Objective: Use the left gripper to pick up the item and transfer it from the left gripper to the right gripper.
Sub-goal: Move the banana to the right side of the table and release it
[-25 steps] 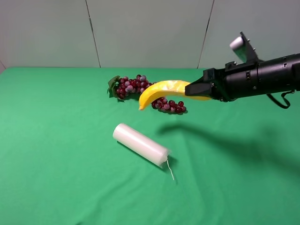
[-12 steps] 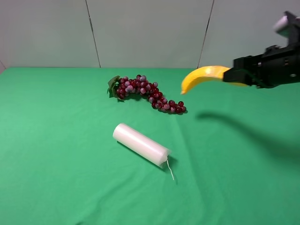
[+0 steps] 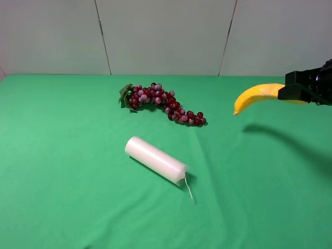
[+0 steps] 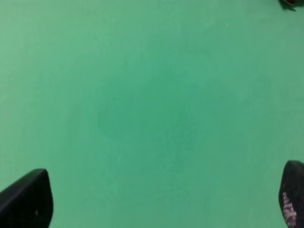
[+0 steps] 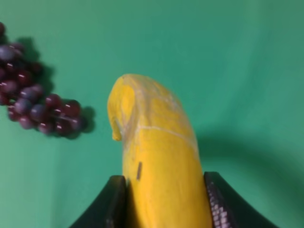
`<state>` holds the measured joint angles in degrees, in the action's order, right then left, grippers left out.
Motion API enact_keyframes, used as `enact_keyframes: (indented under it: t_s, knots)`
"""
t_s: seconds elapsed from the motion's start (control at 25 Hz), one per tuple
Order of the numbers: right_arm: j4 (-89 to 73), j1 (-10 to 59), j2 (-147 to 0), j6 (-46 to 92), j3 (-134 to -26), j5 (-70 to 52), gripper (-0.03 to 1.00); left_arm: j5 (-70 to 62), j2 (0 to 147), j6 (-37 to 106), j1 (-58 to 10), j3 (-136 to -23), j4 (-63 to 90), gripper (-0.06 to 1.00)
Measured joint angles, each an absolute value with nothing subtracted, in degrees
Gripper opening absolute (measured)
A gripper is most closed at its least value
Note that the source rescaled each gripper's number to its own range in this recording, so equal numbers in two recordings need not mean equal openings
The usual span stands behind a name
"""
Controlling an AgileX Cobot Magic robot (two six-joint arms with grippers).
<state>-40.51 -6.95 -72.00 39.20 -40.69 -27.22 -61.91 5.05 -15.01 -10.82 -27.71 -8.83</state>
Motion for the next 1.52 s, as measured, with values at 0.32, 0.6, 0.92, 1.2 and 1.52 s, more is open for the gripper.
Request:
enact_keyframes:
  t_s: [0.32, 0.6, 0.92, 1.2, 1.52]
  knots:
    - [-35.89, -6.95, -71.89, 31.53, -33.02, -15.86, 0.0, -61.91, 5.05, -15.01, -10.82, -27.71, -8.83, 0.92]
    - [-41.55, -6.95, -71.89, 31.37, -28.66, -11.1, 0.0, -61.91, 5.05, -15.01, -10.82, -27.71, -8.83, 0.92]
    - [-43.98, -6.95, -71.89, 31.47, -26.79, -9.42, 0.0, -61.91, 5.05, -15.01, -10.82, -27.71, -8.83, 0.92]
    - [-44.25, -6.95, -71.89, 31.42, -26.79, -9.42, 0.0, -61.91, 5.05, -15.01, -10.82, -27.71, -8.83, 0.92]
    - [-43.8, -6.95, -71.89, 31.42, -26.79, -11.68, 0.85, -61.91, 5.05, -15.01, -10.82, -27.71, -8.83, 0.92]
